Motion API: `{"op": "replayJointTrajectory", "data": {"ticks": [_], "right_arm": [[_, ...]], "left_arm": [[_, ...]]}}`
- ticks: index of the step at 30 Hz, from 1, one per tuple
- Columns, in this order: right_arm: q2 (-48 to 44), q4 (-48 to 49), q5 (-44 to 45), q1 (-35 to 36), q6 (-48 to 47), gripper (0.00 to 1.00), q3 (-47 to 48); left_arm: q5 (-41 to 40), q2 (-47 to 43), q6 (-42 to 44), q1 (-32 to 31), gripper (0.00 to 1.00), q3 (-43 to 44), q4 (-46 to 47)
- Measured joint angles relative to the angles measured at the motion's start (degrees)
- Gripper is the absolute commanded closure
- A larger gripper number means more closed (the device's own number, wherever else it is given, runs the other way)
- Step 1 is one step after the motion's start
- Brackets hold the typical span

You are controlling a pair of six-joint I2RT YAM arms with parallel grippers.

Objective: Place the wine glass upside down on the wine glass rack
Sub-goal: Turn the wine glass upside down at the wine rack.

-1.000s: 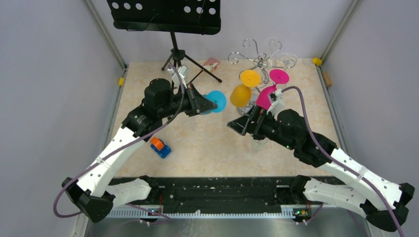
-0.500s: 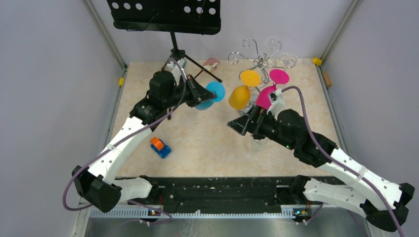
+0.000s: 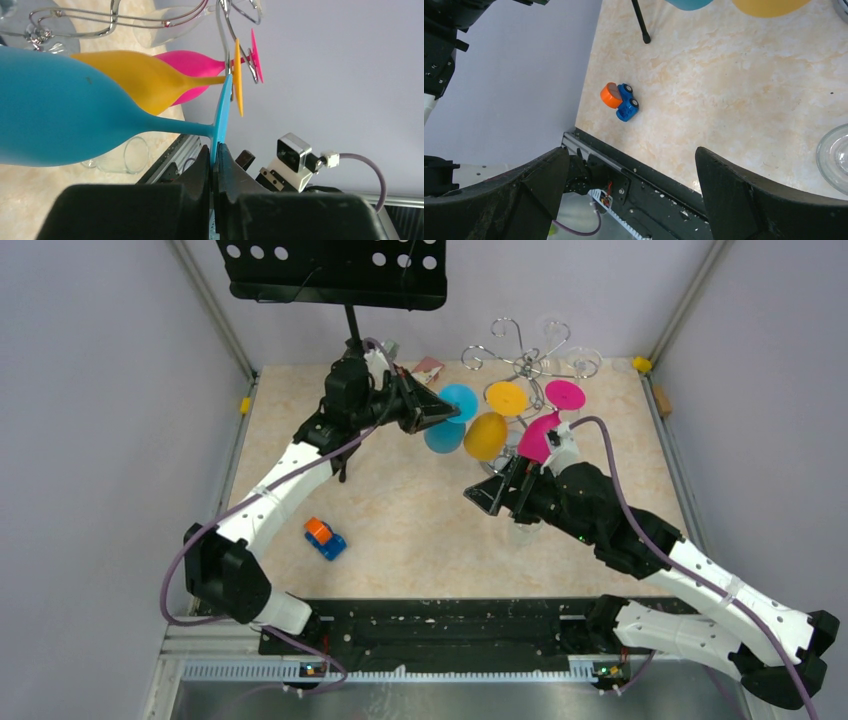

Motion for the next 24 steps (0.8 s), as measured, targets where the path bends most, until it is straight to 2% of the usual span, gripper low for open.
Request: {"op": "replayJointTrajectory", "data": {"ticks": [15, 24], "right_arm": [[-0.17, -0.39, 1.6, 0.0, -1.05, 0.02, 0.0], [-0.17, -0.37, 2.05, 0.0, -1.42, 0.03, -0.04]], "left_arm": [[1.11, 4.55, 0.22, 0.0, 1.0, 8.7, -0.2], [1.81, 6.91, 0.2, 0.0, 1.0, 9.66, -0.17]]}}
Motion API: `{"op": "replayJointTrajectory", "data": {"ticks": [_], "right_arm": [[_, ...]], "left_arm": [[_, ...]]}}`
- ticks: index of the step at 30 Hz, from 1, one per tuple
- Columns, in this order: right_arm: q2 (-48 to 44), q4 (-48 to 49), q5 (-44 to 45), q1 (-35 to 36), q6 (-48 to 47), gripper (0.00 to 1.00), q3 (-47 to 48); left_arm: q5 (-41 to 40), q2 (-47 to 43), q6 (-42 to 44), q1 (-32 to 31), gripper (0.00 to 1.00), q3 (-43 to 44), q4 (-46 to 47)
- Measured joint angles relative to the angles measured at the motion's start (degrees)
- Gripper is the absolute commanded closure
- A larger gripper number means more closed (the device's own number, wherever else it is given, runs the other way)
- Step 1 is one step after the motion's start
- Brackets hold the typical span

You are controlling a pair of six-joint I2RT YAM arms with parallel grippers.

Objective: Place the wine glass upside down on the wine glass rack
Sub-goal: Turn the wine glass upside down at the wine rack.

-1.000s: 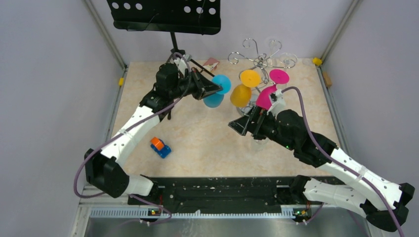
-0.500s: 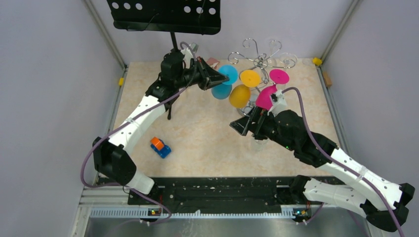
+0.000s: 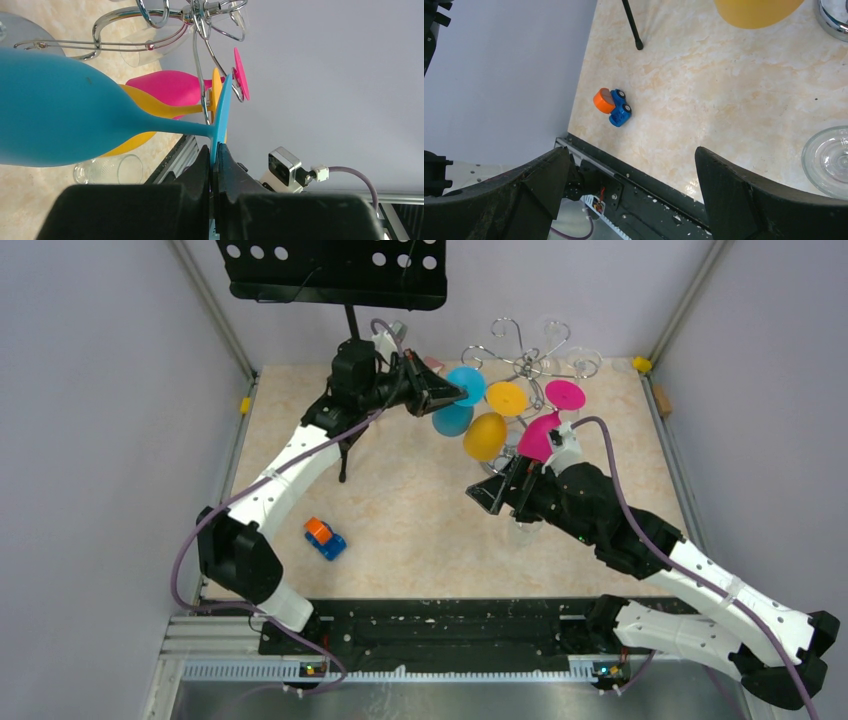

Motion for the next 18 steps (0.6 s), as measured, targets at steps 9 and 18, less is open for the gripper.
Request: {"op": "replayJointTrajectory", "data": {"ticks": [9, 18], "right_arm": [[0.0, 0.0, 0.17, 0.0, -0.07, 0.03, 0.0], [0.0, 0.0, 0.55, -0.02, -0.13, 0.03, 0.0]], "left_arm": [[0.66, 1.2, -0.2, 0.0, 1.0, 2.8, 0.55], [2.01, 4.42, -2.8, 0.0, 1.0, 4.02, 4.13]]}}
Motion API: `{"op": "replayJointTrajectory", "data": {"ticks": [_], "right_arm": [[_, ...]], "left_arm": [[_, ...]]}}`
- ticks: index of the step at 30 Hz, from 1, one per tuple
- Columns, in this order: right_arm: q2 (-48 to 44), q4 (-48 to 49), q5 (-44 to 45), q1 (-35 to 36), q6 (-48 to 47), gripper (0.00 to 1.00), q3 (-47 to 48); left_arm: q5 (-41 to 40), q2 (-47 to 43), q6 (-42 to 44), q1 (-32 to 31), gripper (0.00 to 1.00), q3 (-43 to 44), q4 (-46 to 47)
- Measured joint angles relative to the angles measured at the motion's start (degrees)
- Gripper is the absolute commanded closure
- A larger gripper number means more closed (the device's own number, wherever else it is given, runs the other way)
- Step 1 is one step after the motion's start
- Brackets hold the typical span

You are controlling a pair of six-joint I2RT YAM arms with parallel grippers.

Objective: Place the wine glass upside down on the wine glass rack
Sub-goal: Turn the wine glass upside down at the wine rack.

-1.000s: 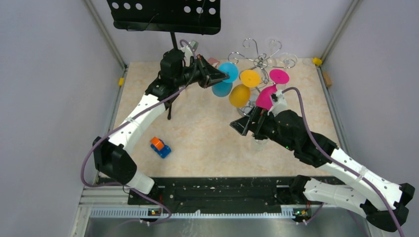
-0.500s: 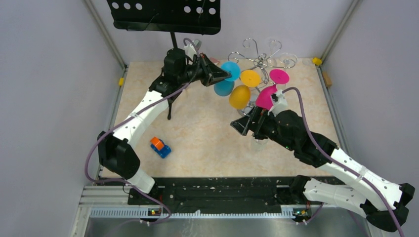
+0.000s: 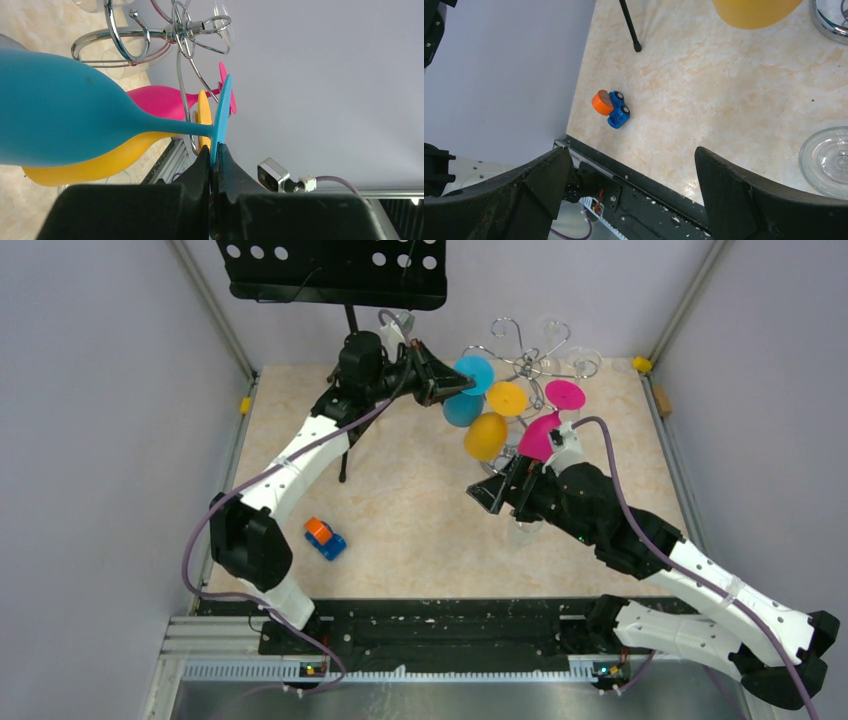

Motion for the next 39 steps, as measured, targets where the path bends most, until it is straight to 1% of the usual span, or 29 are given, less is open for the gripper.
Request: {"op": "replayJointTrajectory", "data": {"ticks": [16, 22, 30, 39], "right_arm": [[0.13, 0.0, 0.55, 0.02, -0.44, 0.03, -0.11], [0.17, -0.07, 0.74, 0.02, -0.66, 0.03, -0.11], [0.17, -0.02, 0.81, 0.02, -0.96, 0.03, -0.11], [0.42, 0.0, 0.81, 0.02, -1.01, 0.03, -0.13]], "left_arm": [[2.47, 3.67, -3.13, 0.0, 1.0, 4.28, 2.64], [4.2, 5.68, -6.21, 0.0, 1.0, 5.22, 6.95], [5.16, 7.21, -9.18, 0.0, 1.0, 5.51, 10.21], [5.64, 8.74, -15.72, 0.0, 1.0, 5.49, 16.37]]}}
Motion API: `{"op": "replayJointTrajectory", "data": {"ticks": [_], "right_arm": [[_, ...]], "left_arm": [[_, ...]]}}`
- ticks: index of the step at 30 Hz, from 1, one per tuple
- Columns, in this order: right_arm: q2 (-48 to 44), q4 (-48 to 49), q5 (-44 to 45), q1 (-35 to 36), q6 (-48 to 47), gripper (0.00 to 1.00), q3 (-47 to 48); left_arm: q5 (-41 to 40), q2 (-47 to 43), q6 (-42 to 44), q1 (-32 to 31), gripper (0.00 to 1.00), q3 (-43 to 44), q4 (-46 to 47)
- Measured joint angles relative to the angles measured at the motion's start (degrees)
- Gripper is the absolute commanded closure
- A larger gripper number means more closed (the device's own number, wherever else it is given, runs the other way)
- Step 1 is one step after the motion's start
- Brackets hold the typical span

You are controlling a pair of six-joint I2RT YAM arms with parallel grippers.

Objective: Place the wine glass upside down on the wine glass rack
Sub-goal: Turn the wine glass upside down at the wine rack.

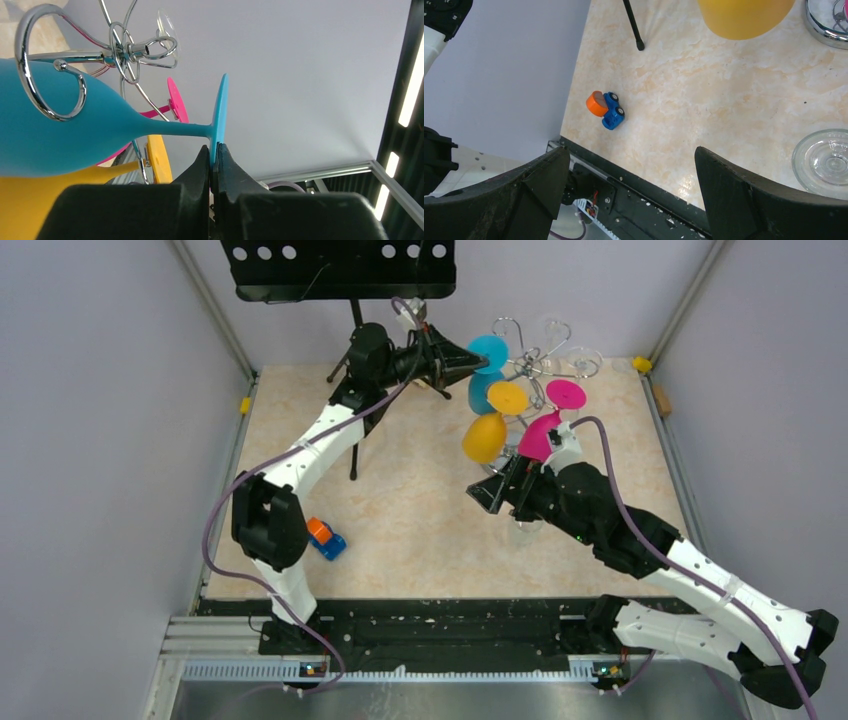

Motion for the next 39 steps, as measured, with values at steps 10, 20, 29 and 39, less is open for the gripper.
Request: {"op": "replayJointTrajectory", "data": {"ticks": [10, 20, 29, 39], "right_arm": [[0.02, 0.0, 0.0, 0.0, -0.07, 0.03, 0.0], [0.02, 0.0, 0.0, -0.02, -0.28, 0.03, 0.0], [0.02, 0.0, 0.02, 0.0, -0.44, 0.03, 0.0], [0.02, 0.0, 0.2, 0.0, -0.46, 0.03, -0.02]], "left_arm": [[-0.04, 3.19, -7.1, 0.0, 1.0, 0.0, 7.54], [-4.96, 3.3, -0.59, 0.26, 1.0, 0.0, -0.52], [-10.12, 3.3, 2.29, 0.28, 1.0, 0.13, -3.93], [-10.56, 3.91, 0.72, -0.04, 1.0, 3.37, -4.2]]}}
